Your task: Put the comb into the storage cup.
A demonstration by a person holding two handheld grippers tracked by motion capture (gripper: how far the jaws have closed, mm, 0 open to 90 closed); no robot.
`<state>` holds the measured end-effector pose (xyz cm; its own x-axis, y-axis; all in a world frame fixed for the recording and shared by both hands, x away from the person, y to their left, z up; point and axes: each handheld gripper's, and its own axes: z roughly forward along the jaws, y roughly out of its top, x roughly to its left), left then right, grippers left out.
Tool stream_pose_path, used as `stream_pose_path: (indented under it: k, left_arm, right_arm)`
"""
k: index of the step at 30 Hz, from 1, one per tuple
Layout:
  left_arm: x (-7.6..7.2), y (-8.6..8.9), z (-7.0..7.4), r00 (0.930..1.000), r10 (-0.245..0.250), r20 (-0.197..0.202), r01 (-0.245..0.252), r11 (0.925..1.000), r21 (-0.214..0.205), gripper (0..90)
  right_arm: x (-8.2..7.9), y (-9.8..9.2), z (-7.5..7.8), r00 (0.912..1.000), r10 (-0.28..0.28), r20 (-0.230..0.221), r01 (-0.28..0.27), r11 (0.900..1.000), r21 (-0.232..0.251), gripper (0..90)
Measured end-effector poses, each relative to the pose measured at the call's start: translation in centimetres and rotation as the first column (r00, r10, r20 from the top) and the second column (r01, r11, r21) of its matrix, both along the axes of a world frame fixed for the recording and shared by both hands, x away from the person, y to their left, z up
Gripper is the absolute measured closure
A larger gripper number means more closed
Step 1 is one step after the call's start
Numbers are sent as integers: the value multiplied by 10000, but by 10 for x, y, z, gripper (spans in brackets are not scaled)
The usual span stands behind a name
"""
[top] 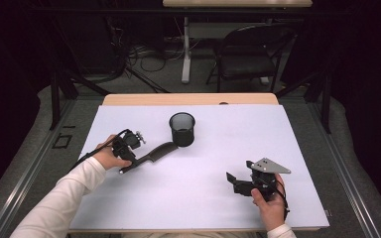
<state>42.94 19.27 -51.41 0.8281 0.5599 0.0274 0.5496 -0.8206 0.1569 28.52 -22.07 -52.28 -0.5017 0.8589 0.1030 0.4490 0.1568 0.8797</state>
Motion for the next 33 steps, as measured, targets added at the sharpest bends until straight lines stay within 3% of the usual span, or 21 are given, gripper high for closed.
stream_pose_path:
  k: [21, 33]
  left_arm:
    - [0, -5, -9, 9996, -238, -150, 241, 9995, 211, 679]
    - [-2, -6, -10, 9971, -754, -113, 758, 9965, 346, 718]
  right_arm:
    - [0, 0, 0, 10000, 5, -14, -5, 10000, 4, 144]
    - [0, 0, -1, 10000, 20, -19, -20, 10000, -14, 145]
